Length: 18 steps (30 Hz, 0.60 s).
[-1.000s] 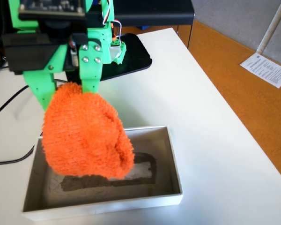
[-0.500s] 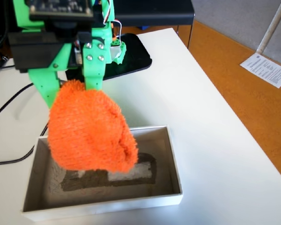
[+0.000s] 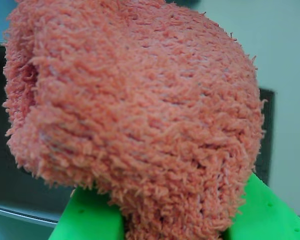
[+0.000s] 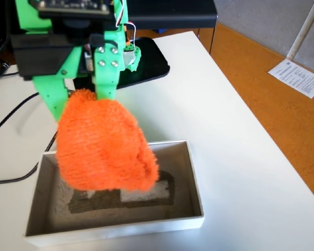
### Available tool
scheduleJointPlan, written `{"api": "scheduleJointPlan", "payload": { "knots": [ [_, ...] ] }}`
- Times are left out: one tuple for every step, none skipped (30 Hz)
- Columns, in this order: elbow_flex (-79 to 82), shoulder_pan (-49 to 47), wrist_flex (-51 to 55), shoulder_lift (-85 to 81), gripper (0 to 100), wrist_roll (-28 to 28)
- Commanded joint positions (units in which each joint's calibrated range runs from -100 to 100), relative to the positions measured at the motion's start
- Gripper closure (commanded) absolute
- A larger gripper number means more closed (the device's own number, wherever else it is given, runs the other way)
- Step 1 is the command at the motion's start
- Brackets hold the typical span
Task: Remove orange objects from table
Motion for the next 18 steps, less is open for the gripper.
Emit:
{"api": "scheduleJointPlan", "payload": {
  "knots": [
    [-15.4,-15.9,-1.6,1.0,100,-2.0],
    [-20.4,-21.2,-2.1,2.5,100,-2.2],
    [-24.6,-26.8,-3.9,3.9,100,-1.9],
    [-27.8,-32.1,-6.8,5.2,100,-0.9],
    [-30.3,-37.2,-10.6,6.4,99,0.7],
    [-32.3,-41.7,-14.7,7.6,95,2.3],
    [-33.8,-45.7,-18.9,8.8,88,3.9],
    [-34.7,-49.1,-23.1,10.1,72,5.2],
    [-35.3,-52.2,-25.6,10.9,55,6.7],
    [-35.7,-54.4,-26.3,11.4,43,8.9],
    [-35.1,-56.2,-26.9,11.4,43,11.2],
    [-33.8,-57.8,-28.4,10.9,43,12.0],
    [-32.2,-59.2,-30.1,10.3,43,12.1],
    [-30.8,-60.1,-31.4,9.8,43,11.5],
    [-29.5,-60.5,-32.1,9.2,43,11.2],
    [-28.0,-60.6,-32.7,8.4,43,10.7],
    [-26.5,-60.5,-33.3,7.7,43,10.3],
    [-25.0,-60.0,-33.3,6.8,43,10.0]
  ]
}}
